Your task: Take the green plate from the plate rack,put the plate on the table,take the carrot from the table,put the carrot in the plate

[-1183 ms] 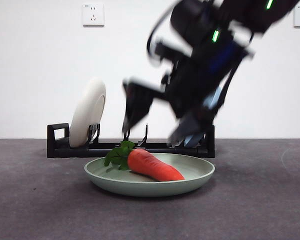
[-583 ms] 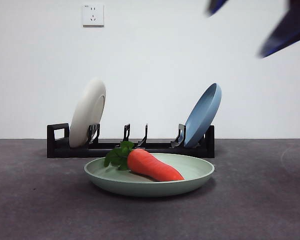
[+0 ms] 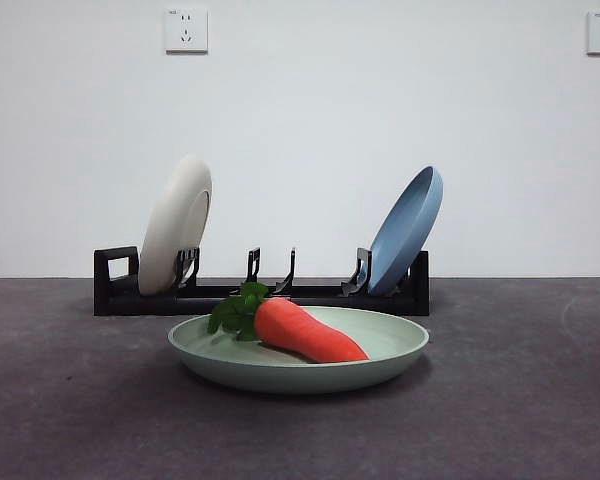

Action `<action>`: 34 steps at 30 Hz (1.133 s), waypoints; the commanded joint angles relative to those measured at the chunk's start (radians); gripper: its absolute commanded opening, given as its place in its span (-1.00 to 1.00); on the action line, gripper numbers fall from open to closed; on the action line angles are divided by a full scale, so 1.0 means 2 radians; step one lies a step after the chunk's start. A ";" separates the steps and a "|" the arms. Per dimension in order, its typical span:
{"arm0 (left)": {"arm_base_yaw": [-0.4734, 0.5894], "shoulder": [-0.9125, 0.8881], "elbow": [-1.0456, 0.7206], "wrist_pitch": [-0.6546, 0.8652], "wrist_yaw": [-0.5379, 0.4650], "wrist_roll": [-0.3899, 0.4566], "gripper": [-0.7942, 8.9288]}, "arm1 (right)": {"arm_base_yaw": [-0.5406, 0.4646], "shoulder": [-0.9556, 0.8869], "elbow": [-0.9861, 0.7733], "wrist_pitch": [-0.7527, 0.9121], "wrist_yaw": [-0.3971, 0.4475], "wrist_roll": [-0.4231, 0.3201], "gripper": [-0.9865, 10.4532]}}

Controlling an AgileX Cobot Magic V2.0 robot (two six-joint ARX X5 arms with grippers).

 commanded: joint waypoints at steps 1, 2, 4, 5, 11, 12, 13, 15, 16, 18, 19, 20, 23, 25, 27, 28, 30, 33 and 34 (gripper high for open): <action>-0.001 0.000 -0.002 0.001 0.001 -0.001 -0.85 | 0.001 -0.001 -0.001 0.002 -0.001 -0.004 -0.83; -0.001 0.000 -0.002 0.001 0.000 -0.001 -0.85 | 0.001 -0.001 -0.001 0.003 0.000 -0.004 -0.83; -0.001 0.000 -0.002 0.001 -0.001 -0.001 -0.84 | 0.001 -0.001 -0.001 0.003 0.000 0.002 -0.83; -0.001 0.000 -0.002 0.001 -0.001 -0.001 -0.84 | 0.001 -0.001 -0.001 0.003 0.000 0.001 -0.83; -0.001 0.000 -0.002 0.002 -0.001 -0.001 -0.84 | 0.001 -0.002 -0.001 0.002 0.001 0.001 -0.83; -0.001 0.000 -0.002 0.002 -0.001 -0.001 -0.84 | 0.001 -0.002 -0.001 0.003 0.001 0.001 -0.83; -0.001 0.000 -0.002 0.002 -0.001 -0.001 -0.84 | 0.001 -0.002 -0.001 0.002 0.001 0.001 -0.83; -0.001 0.000 -0.002 0.002 -0.001 -0.001 -0.84 | 0.001 -0.002 -0.001 0.002 0.001 0.001 -0.83; -0.001 0.000 -0.002 0.002 -0.001 -0.001 -0.84 | 0.001 -0.002 -0.001 0.002 0.001 0.001 -0.83; -0.001 0.000 -0.002 0.002 -0.001 -0.001 -0.84 | 0.001 -0.002 -0.001 0.002 0.001 0.001 -0.83; -0.001 0.000 -0.002 0.002 -0.001 -0.001 -0.84 | 0.001 -0.002 -0.001 0.002 0.001 0.001 -0.83; -0.001 0.000 -0.002 0.002 -0.001 -0.001 -0.84 | 0.001 -0.002 -0.001 0.002 0.001 0.001 -0.83; -0.001 -0.001 -0.002 0.004 -0.002 -0.002 -0.84 | 0.001 -0.002 -0.001 0.002 0.001 0.001 -0.83; 0.002 -0.003 -0.002 0.007 -0.002 -0.003 -0.84 | 0.001 -0.002 -0.001 0.002 0.001 0.001 -0.83; 0.015 -0.010 -0.002 0.012 -0.012 0.002 -0.84 | 0.001 -0.002 -0.001 0.003 0.001 0.001 -0.83; 0.024 -0.013 -0.002 0.015 -0.013 0.002 -0.84 | 0.001 -0.002 -0.001 0.002 0.001 0.001 -0.83; 0.051 -0.020 -0.002 0.019 -0.014 0.015 -0.84 | 0.001 -0.002 -0.001 0.003 0.001 0.001 -0.83; 0.111 -0.036 -0.005 0.038 -0.013 0.041 -0.84 | 0.001 -0.002 -0.001 0.002 0.001 0.001 -0.83; 0.134 -0.042 -0.008 0.054 -0.013 0.045 -0.84 | 0.001 -0.002 -0.001 0.002 0.001 0.001 -0.83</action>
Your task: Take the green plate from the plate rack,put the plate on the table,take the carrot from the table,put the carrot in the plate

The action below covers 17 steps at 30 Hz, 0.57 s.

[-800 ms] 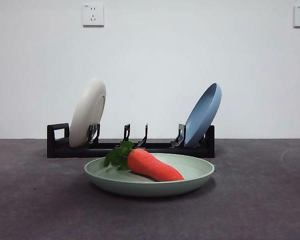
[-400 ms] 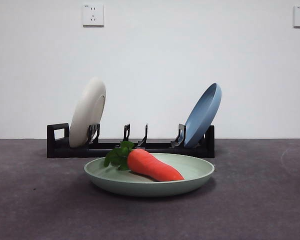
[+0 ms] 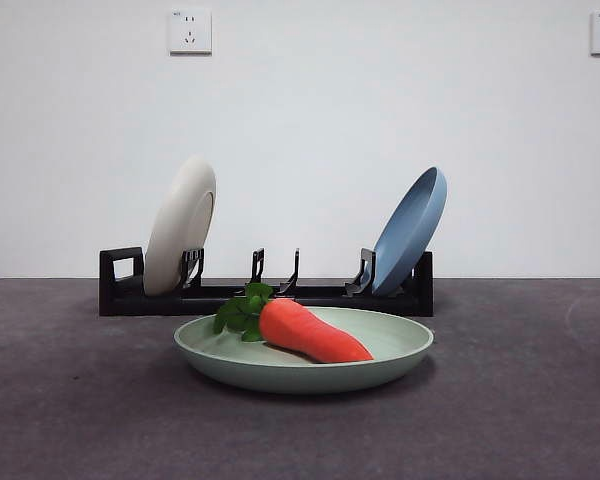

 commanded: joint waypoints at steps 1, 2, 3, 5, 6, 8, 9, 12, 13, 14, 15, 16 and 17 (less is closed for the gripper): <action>0.069 -0.020 -0.014 0.056 -0.001 0.031 -0.84 | 0.001 -0.001 -0.001 0.002 0.001 0.001 -0.83; 0.098 -0.032 -0.025 0.090 0.000 0.037 -0.84 | 0.001 -0.001 -0.001 0.002 0.001 0.001 -0.83; 0.122 -0.044 -0.036 0.121 0.001 0.043 -0.84 | 0.001 -0.001 -0.001 0.002 0.001 0.001 -0.83; 0.179 -0.076 -0.070 0.194 0.016 0.057 -0.84 | 0.001 -0.001 -0.001 0.002 0.001 0.001 -0.83; 0.203 -0.091 -0.087 0.224 0.028 0.061 -0.84 | 0.001 -0.001 -0.001 0.002 0.001 0.001 -0.83; 0.254 -0.128 -0.133 0.293 0.052 0.072 -0.84 | 0.001 -0.001 -0.001 0.002 0.001 0.001 -0.83; 0.274 -0.145 -0.155 0.320 0.056 0.074 -0.84 | 0.001 -0.001 -0.001 0.002 0.001 0.001 -0.83; 0.328 -0.197 -0.230 0.391 0.057 0.083 -0.84 | 0.001 -0.001 -0.001 0.002 0.001 0.001 -0.83; 0.344 -0.214 -0.256 0.408 0.056 0.088 -0.84 | 0.001 -0.001 -0.001 0.002 0.001 0.001 -0.83; 0.358 -0.231 -0.281 0.421 0.056 0.095 -0.84 | 0.001 -0.001 -0.001 0.002 0.001 0.001 -0.83; 0.369 -0.245 -0.302 0.429 0.056 0.097 -0.84 | 0.001 -0.001 -0.001 0.002 0.001 0.001 -0.83; 0.381 -0.261 -0.326 0.435 0.057 0.096 -0.84 | 0.001 -0.001 -0.001 0.002 0.001 0.001 -0.83; 0.393 -0.277 -0.349 0.434 0.057 0.096 -0.84 | 0.001 -0.001 -0.001 0.002 0.001 0.001 -0.83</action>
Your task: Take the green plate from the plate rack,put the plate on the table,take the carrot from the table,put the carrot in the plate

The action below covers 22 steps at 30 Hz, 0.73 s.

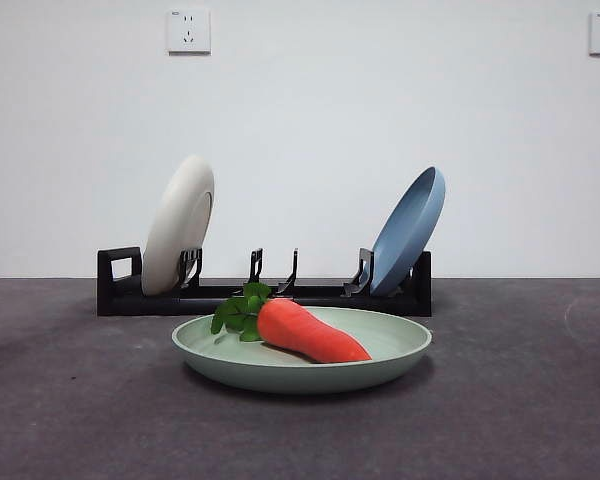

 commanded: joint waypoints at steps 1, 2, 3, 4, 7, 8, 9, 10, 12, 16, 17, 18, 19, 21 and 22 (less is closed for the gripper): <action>0.029 -0.035 -0.067 -0.001 0.003 0.013 -0.84 | 0.001 -0.001 -0.001 0.002 0.001 0.001 -0.83; 0.039 -0.051 -0.089 -0.001 0.008 0.012 -0.84 | 0.001 -0.001 -0.001 0.002 0.001 0.001 -0.83; 0.048 -0.067 -0.111 -0.002 0.013 0.012 -0.84 | 0.001 -0.001 -0.001 0.002 0.001 0.001 -0.83; 0.055 -0.080 -0.129 -0.002 0.019 0.011 -0.84 | 0.001 -0.001 -0.001 0.002 0.001 0.001 -0.83; 0.072 -0.121 -0.181 -0.003 0.040 0.010 -0.84 | 0.001 -0.001 -0.001 0.002 0.001 0.001 -0.83; 0.076 -0.133 -0.196 -0.003 0.047 0.010 -0.84 | 0.001 -0.001 -0.001 0.002 0.001 0.001 -0.83; 0.079 -0.142 -0.208 -0.003 0.051 0.010 -0.84 | 0.001 -0.001 -0.001 0.002 0.001 0.001 -0.83; 0.081 -0.152 -0.220 -0.004 0.051 0.010 -0.84 | 0.001 -0.001 -0.001 0.002 0.001 0.001 -0.83; 0.083 -0.167 -0.240 -0.005 0.051 0.010 -0.84 | 0.001 -0.001 -0.001 0.002 0.001 0.001 -0.83; 0.084 -0.185 -0.269 -0.015 0.051 0.008 -0.84 | 0.001 -0.001 -0.001 0.002 0.001 0.001 -0.83; 0.084 -0.187 -0.273 -0.018 0.051 0.007 -0.84 | 0.001 -0.001 -0.001 0.002 0.001 0.001 -0.83; 0.084 -0.188 -0.278 -0.021 0.051 0.006 -0.84 | 0.001 -0.001 -0.001 0.002 0.001 0.001 -0.83; 0.084 -0.188 -0.282 -0.022 0.053 0.002 -0.84 | 0.001 -0.001 -0.001 0.002 0.001 0.001 -0.83; 0.084 -0.188 -0.290 -0.026 0.060 -0.005 -0.84 | 0.001 -0.001 -0.001 0.002 0.001 0.001 -0.83; 0.084 -0.188 -0.293 -0.030 0.064 -0.007 -0.84 | 0.001 -0.001 -0.001 0.002 0.001 0.001 -0.83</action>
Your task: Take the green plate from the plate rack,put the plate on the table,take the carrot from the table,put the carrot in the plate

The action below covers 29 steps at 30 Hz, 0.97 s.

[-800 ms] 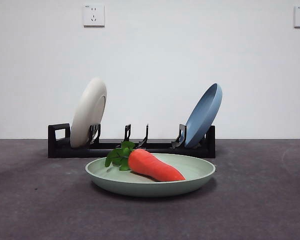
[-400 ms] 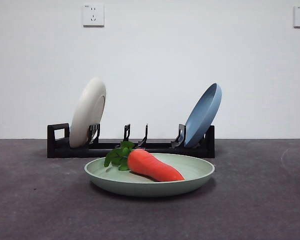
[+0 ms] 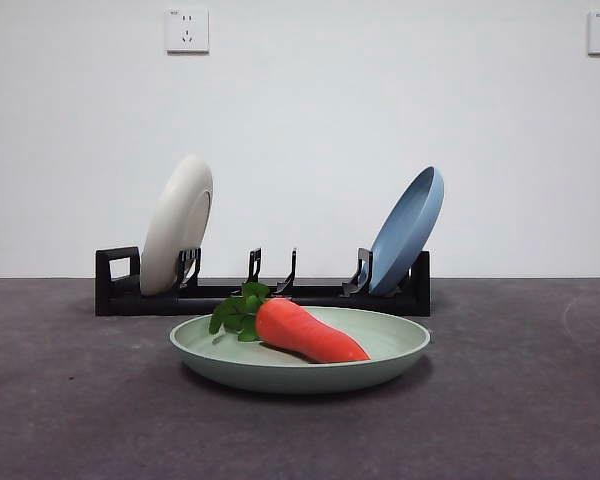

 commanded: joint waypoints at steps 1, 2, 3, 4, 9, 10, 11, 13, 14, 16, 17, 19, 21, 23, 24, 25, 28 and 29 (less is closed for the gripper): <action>0.002 -0.002 -0.014 -0.007 0.012 -0.012 -0.84 | 0.001 -0.001 -0.001 0.002 0.001 0.001 -0.83; 0.002 -0.002 -0.015 -0.014 0.017 -0.017 -0.84 | 0.001 -0.001 -0.001 0.002 0.001 0.001 -0.83; 0.002 -0.002 -0.015 -0.023 0.021 -0.017 -0.84 | 0.001 -0.001 -0.001 0.002 0.001 0.001 -0.83; 0.002 -0.002 -0.015 -0.032 0.023 -0.019 -0.84 | 0.001 -0.001 -0.001 0.002 0.001 0.001 -0.83; 0.002 -0.002 -0.015 -0.056 0.032 -0.025 -0.84 | 0.001 -0.001 -0.001 0.002 0.001 0.001 -0.83; 0.002 -0.002 -0.015 -0.054 0.032 -0.025 -0.84 | 0.001 -0.001 -0.001 0.002 0.001 0.001 -0.83; 0.002 -0.002 -0.015 -0.054 0.032 -0.024 -0.84 | 0.001 -0.001 -0.001 0.002 0.001 0.001 -0.83; 0.002 -0.002 -0.015 -0.055 0.030 -0.024 -0.84 | 0.001 -0.001 -0.001 0.002 0.001 0.001 -0.83; 0.002 -0.002 -0.015 -0.055 0.031 -0.025 -0.84 | 0.001 -0.001 -0.001 0.002 0.001 0.001 -0.83; 0.002 -0.002 -0.015 -0.055 0.031 -0.025 -0.84 | 0.001 -0.001 -0.001 0.002 0.001 0.001 -0.83; 0.002 -0.002 -0.015 -0.055 0.031 -0.025 -0.84 | 0.001 -0.001 -0.001 0.002 0.001 0.001 -0.83; 0.002 -0.002 -0.015 -0.055 0.031 -0.025 -0.84 | 0.001 -0.001 -0.001 0.002 0.001 0.001 -0.83; 0.002 -0.002 -0.015 -0.055 0.031 -0.025 -0.84 | 0.001 -0.001 -0.001 0.002 0.001 0.001 -0.83; 0.002 -0.002 -0.015 -0.055 0.031 -0.024 -0.84 | 0.001 -0.001 -0.001 0.002 0.001 0.001 -0.83; 0.002 -0.002 -0.015 -0.055 0.031 -0.024 -0.84 | 0.001 -0.001 -0.001 0.002 0.001 0.001 -0.83; 0.002 -0.002 -0.015 -0.055 0.031 -0.025 -0.84 | 0.001 -0.001 -0.001 0.003 0.001 0.001 -0.83; 0.002 -0.002 -0.015 -0.055 0.031 -0.025 -0.84 | 0.001 -0.001 -0.001 0.002 0.001 0.001 -0.83; 0.002 -0.002 -0.015 -0.055 0.031 -0.025 -0.84 | 0.001 -0.001 -0.001 0.002 0.001 0.001 -0.83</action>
